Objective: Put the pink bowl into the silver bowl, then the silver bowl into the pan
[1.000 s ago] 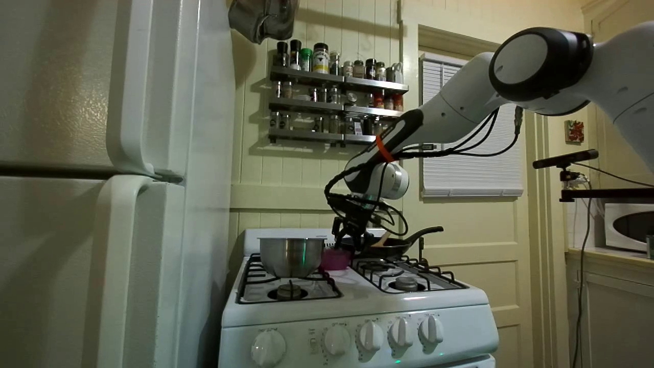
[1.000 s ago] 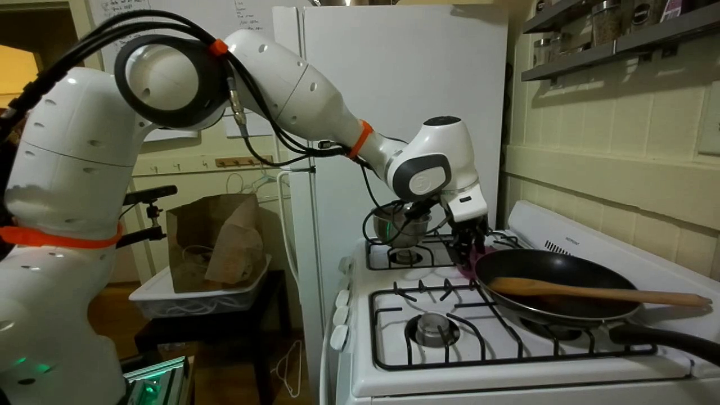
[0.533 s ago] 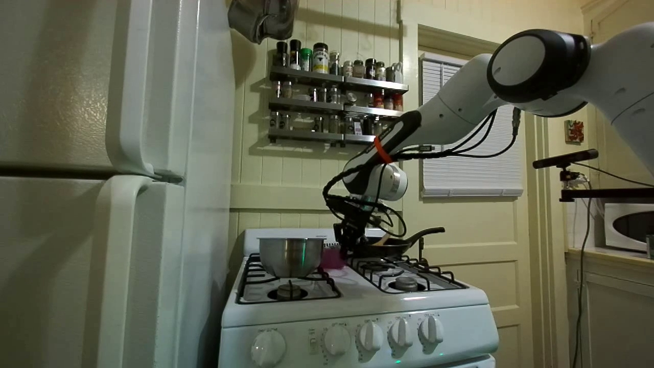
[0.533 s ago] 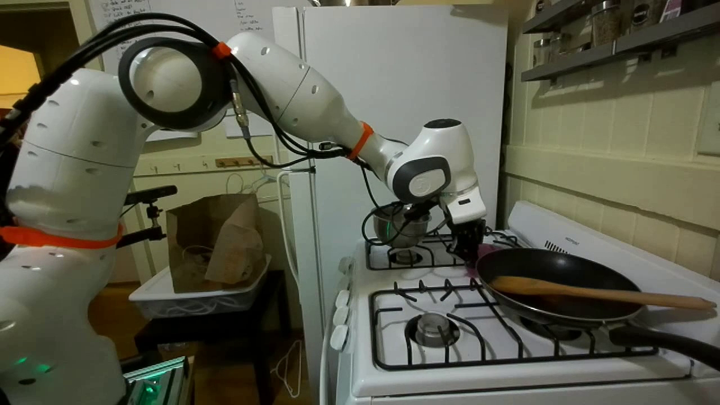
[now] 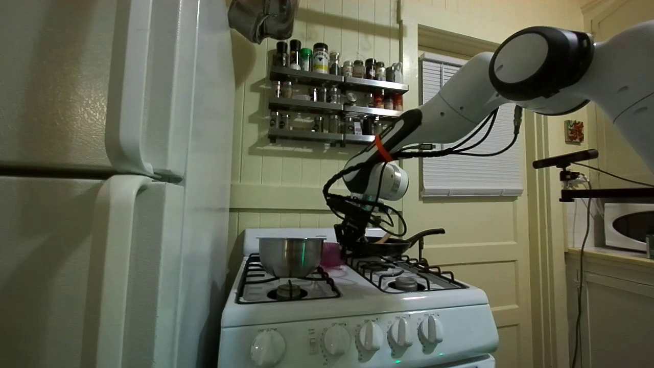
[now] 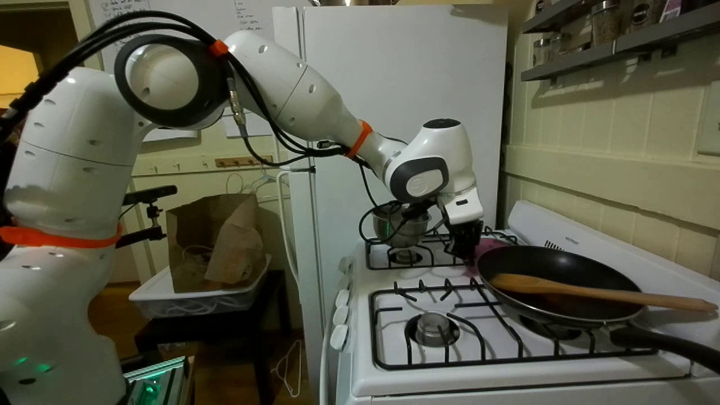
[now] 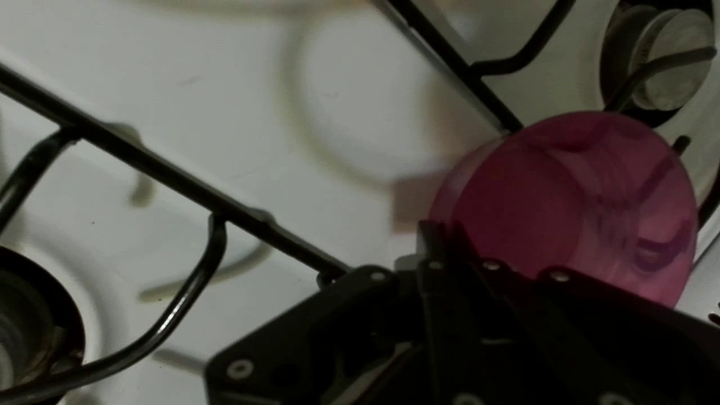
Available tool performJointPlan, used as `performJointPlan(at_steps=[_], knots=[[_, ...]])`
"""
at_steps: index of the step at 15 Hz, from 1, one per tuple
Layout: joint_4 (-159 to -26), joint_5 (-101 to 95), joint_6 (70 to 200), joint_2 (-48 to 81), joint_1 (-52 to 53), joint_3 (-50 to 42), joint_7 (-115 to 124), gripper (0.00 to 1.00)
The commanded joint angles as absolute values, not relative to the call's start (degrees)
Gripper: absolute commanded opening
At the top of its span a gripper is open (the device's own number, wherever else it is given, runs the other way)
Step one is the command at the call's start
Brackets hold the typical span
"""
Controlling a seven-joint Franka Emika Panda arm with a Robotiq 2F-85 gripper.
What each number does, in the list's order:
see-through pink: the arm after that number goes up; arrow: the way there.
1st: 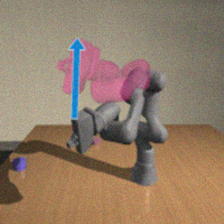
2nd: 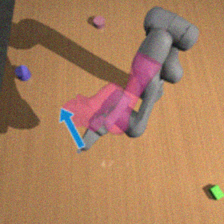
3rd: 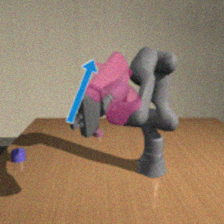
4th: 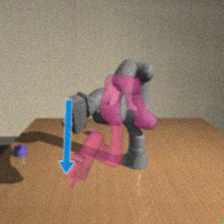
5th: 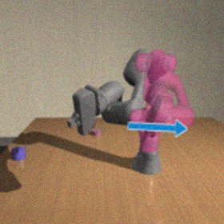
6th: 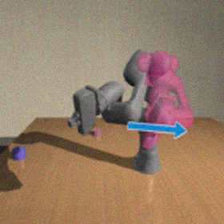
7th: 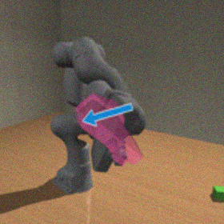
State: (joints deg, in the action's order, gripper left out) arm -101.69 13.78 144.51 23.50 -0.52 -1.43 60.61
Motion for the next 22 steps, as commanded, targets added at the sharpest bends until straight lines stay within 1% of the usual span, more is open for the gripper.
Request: performJointPlan(at_steps=[1,6,14,16,18,22], knots=[[-104.35,19.57,145.73,20.17,-0.47,0.85,57.44,0.01],[-104.34,23.65,148.23,18.02,0.09,2.59,54.53,0.01],[-104.31,23.62,144.86,11.25,-0.75,0.86,53.98,0.01],[-104.29,26.31,141.55,8.7,-1.41,2.09,49.86,0.01],[-104.72,31.18,135.82,5.84,-1.61,3.36,43.44,0.01],[-104.87,38.1,122.73,2.99,-1.04,3.02,36.07,0.01]])
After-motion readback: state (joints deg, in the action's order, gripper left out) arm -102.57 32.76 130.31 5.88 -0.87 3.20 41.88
